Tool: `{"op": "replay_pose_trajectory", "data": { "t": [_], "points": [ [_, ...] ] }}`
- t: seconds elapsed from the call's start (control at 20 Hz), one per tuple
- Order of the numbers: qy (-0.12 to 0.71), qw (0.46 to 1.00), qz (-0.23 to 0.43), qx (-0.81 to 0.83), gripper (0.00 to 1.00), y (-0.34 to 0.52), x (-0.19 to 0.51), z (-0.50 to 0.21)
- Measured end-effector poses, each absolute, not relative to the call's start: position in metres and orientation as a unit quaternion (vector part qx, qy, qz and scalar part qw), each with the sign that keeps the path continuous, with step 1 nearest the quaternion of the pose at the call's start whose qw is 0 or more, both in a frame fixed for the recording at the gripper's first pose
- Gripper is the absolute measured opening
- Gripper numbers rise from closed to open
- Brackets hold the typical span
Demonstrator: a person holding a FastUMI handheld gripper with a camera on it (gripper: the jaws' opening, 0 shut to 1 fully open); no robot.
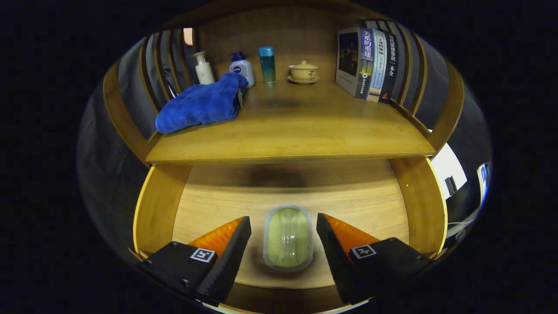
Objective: Pull open the drawer, take out the items inside it, and place them on the countertop above the cabinet.
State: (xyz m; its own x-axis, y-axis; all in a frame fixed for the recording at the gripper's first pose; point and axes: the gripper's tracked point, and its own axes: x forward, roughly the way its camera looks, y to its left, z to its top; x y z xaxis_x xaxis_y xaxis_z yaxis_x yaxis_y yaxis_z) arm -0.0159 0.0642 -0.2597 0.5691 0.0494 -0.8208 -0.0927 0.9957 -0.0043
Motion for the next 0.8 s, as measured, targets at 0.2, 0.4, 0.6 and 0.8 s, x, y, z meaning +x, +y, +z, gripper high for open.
{"op": "replay_pose_trajectory", "data": {
  "t": [0.2,0.4,0.6,0.8],
  "points": [
    [0.494,0.868,0.039,-0.037,0.9,0.065,-0.02,-0.279],
    [0.52,0.852,0.028,-0.051,0.79,0.057,-0.023,-0.294],
    [0.542,0.839,0.014,-0.047,0.56,0.051,-0.03,-0.302],
    [0.551,0.834,0.011,-0.031,0.32,0.052,-0.036,-0.303]
  ]
}}
